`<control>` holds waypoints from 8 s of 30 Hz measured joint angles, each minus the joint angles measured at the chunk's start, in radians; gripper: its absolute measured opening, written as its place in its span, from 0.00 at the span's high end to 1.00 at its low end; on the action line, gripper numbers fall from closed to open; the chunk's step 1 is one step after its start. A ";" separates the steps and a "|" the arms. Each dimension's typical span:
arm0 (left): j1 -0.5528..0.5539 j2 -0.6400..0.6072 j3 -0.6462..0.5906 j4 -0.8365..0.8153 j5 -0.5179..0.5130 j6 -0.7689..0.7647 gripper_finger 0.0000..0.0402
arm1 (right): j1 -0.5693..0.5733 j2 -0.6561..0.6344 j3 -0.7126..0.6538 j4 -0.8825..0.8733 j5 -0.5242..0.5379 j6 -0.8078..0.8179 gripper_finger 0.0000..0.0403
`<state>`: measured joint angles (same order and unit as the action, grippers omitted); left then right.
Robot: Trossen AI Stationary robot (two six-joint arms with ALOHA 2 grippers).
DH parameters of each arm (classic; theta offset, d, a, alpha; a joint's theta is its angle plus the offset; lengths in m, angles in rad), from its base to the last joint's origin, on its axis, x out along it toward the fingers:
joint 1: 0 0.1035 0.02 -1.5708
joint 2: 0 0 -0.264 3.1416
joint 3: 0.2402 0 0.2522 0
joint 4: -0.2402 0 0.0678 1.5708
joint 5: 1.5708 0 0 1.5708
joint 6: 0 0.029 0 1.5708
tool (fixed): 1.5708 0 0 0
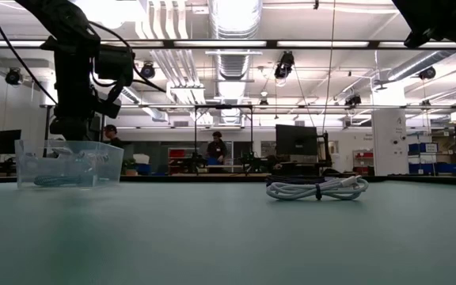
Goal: Pick and place USB-C Cables
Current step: Put the white charger cable into the transparent bin, then put the violet charger cable into the transparent bin
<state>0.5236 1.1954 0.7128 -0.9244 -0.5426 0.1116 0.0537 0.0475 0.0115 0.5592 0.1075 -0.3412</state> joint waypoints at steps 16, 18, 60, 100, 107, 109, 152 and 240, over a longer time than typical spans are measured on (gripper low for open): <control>0.000 0.000 0.000 0.000 0.000 0.000 0.98 | 0.000 0.000 0.000 0.000 0.000 0.000 0.93; 0.000 0.000 0.000 0.000 0.000 0.000 0.98 | 0.000 0.000 0.000 0.000 0.000 0.000 0.93; -0.030 0.000 0.149 -0.005 0.017 -0.029 0.81 | 0.000 0.000 0.000 0.001 0.000 0.000 0.93; -0.822 0.160 0.293 0.684 0.116 -0.074 0.81 | 0.000 0.066 0.000 -0.232 0.053 0.412 0.93; -0.820 0.145 0.293 0.685 0.115 0.002 0.81 | 0.000 0.145 0.000 -0.230 0.186 0.489 0.93; -0.820 0.145 0.293 0.681 0.115 0.003 0.81 | 0.000 0.169 0.000 -0.219 0.235 0.488 0.93; -0.820 0.077 0.081 1.129 0.115 0.022 0.81 | -0.219 0.815 0.565 -0.765 0.251 0.402 0.93; -0.820 0.077 0.079 1.126 0.114 -0.004 0.81 | -0.554 1.437 0.586 -0.409 -0.139 0.200 0.95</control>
<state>-0.2962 1.2728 0.7914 0.2020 -0.4282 0.1073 -0.5003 1.4847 0.5976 0.1497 -0.0317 -0.1410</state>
